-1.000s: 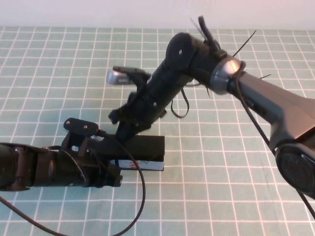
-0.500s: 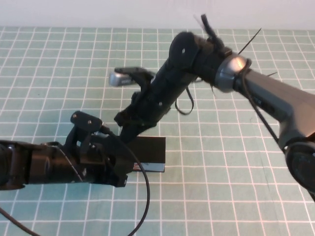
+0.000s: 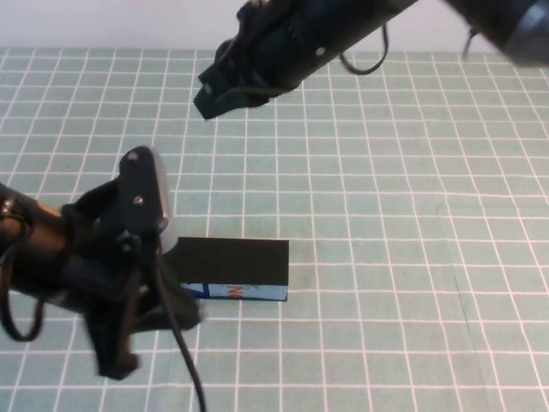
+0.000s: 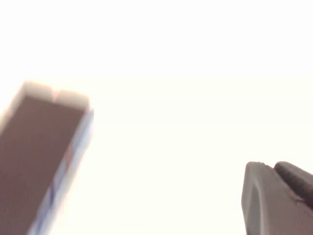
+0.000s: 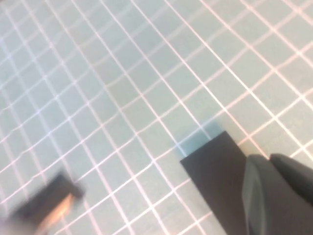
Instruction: Return glasses to glasses case
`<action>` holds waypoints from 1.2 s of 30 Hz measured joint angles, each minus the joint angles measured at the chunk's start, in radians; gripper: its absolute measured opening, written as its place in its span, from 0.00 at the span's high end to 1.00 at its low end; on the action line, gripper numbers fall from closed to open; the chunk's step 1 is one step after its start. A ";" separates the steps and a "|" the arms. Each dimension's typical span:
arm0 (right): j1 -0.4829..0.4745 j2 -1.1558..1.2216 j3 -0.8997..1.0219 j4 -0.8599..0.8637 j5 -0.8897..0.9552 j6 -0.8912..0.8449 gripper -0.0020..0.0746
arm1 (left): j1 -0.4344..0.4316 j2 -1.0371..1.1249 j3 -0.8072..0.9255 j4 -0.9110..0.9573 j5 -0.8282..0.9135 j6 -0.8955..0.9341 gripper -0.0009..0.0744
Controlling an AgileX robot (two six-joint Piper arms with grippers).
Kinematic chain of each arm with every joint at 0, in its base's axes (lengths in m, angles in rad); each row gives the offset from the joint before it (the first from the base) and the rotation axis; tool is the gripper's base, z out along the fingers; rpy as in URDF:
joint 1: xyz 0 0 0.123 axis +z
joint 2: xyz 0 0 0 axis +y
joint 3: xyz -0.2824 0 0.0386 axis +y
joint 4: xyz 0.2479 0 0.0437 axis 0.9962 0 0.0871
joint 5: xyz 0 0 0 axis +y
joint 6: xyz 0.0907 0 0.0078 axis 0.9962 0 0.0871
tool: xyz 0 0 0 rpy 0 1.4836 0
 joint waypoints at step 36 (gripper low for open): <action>-0.178 -1.298 1.448 -0.230 -0.912 0.011 0.99 | 0.248 -0.775 0.328 0.307 -0.484 -0.869 0.99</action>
